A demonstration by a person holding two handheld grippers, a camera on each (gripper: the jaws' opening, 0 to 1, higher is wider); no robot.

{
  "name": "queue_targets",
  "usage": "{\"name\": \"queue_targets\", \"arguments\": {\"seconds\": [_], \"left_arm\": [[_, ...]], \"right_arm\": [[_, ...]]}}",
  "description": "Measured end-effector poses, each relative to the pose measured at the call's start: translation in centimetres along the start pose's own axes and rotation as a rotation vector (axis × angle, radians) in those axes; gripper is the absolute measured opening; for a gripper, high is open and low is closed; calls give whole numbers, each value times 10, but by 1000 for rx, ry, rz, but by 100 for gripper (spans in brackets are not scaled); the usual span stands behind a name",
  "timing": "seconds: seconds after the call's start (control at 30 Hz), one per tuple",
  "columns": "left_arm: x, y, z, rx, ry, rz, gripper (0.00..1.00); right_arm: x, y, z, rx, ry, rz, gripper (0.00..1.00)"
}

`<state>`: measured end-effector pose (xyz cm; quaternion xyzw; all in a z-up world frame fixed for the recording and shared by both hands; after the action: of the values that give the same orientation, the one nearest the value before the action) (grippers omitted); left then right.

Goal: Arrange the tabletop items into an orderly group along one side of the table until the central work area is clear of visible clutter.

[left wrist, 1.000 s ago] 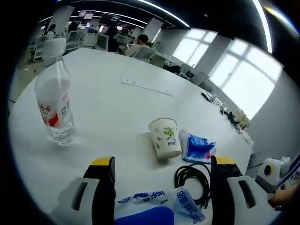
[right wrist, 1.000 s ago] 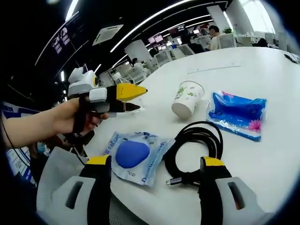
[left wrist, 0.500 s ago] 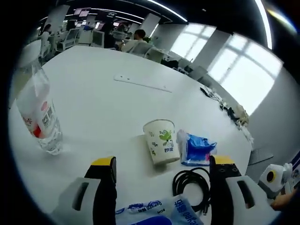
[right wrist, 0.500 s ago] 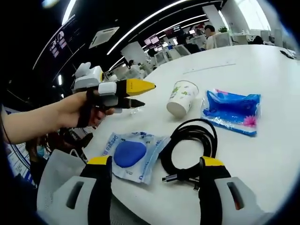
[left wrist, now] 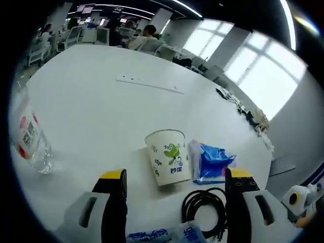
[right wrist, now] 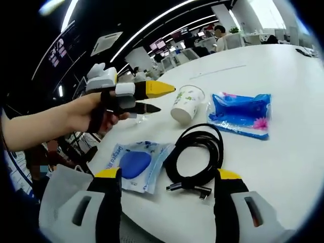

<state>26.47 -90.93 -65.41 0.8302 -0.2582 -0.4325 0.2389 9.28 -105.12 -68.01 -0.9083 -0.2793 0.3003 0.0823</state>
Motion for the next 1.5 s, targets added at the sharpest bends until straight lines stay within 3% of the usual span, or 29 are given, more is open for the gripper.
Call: {"name": "queue_targets", "arguments": {"seconds": [0.67,0.9,1.0,1.1,1.23,1.43,1.5], "left_arm": [[37,3,-2,33,-71,-43,71],[48,0,-2,105,-100,-101,70],[51,0,-2,90,-107,-99,67],[53,-2,1,108,-135,-136,65],[57,-2,4,95,-139,-145,62],[58,-3,1,78,-132,-175,41],[56,0,3,71,-123,-172,39]], "right_arm": [[-8,12,7,68,18,31,70],[-9,14,11,81,12,34,68],[-9,15,12,86,11,38,67],[-10,18,13,87,15,53,65],[-10,21,13,111,25,61,65],[-11,22,13,113,27,71,61],[-11,23,13,117,30,72,61]]}}
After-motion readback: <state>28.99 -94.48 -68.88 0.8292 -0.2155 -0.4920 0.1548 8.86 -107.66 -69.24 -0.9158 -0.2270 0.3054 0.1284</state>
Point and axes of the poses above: the point that each gripper's makers call its tool centre point, and the gripper's own axes: x roughly forward along the fingers, y roughly to its right, z roughly out of its underside, the point moved 8 cm from there along -x, roughly backward along the fingers, and after that the axes turned 14 degrees about -x, right-handed, at the moved point
